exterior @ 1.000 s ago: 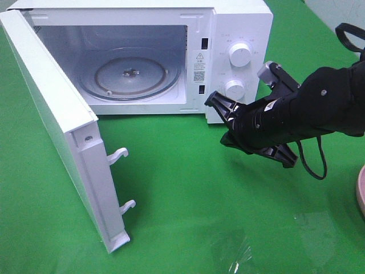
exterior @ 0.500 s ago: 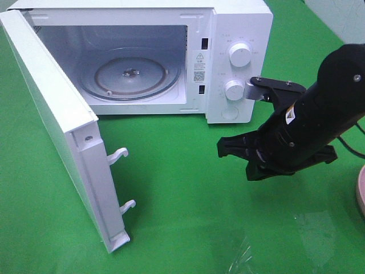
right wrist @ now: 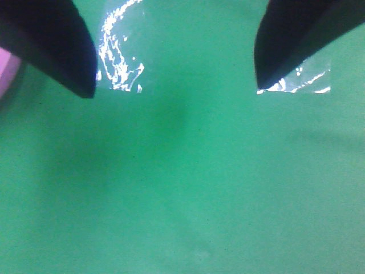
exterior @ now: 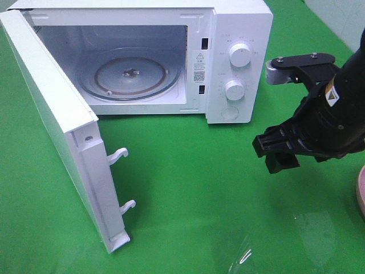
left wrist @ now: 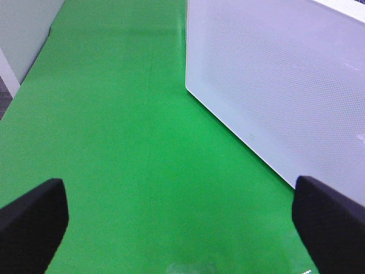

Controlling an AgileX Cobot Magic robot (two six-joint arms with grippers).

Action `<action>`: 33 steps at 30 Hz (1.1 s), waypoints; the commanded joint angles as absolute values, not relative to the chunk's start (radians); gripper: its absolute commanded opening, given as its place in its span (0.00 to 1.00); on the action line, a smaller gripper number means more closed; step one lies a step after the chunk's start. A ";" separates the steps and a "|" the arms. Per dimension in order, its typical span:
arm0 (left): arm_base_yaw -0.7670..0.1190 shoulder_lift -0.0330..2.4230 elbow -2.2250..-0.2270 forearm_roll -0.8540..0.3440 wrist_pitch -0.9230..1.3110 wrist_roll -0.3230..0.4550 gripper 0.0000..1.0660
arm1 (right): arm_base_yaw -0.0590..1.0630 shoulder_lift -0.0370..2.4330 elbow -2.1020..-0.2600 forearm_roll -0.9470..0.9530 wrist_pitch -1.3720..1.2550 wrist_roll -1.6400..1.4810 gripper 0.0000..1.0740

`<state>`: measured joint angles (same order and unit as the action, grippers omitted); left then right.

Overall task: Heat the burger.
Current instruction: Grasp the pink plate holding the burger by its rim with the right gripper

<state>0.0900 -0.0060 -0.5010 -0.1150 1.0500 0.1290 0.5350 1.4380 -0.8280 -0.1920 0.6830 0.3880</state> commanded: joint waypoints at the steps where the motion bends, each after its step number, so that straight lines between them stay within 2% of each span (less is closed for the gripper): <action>1: 0.094 -0.029 -0.497 -0.120 1.040 0.131 0.94 | 0.528 1.414 -0.834 -0.233 0.718 0.374 0.83; 3: 0.094 -0.029 -0.497 -0.120 1.040 0.131 0.94 | 0.528 1.405 -0.834 -0.247 0.752 0.370 0.86; 15: 0.094 -0.029 -0.497 -0.120 1.040 0.131 0.94 | 0.360 1.405 -0.830 -0.253 0.921 0.268 0.82; 18: 0.094 -0.029 -0.497 -0.120 1.040 0.131 0.94 | 0.294 1.405 -0.815 -0.252 0.920 0.234 0.81; 21: 0.094 -0.029 -0.497 -0.120 1.040 0.131 0.94 | 0.278 1.405 -0.809 -0.252 0.917 0.229 0.81; 25: 0.094 -0.029 -0.497 -0.120 1.040 0.131 0.94 | 0.183 1.405 -0.754 -0.254 0.872 0.201 0.80; 33: 0.094 -0.029 -0.497 -0.120 1.040 0.131 0.94 | 0.117 1.423 -0.741 -0.252 0.804 0.181 0.80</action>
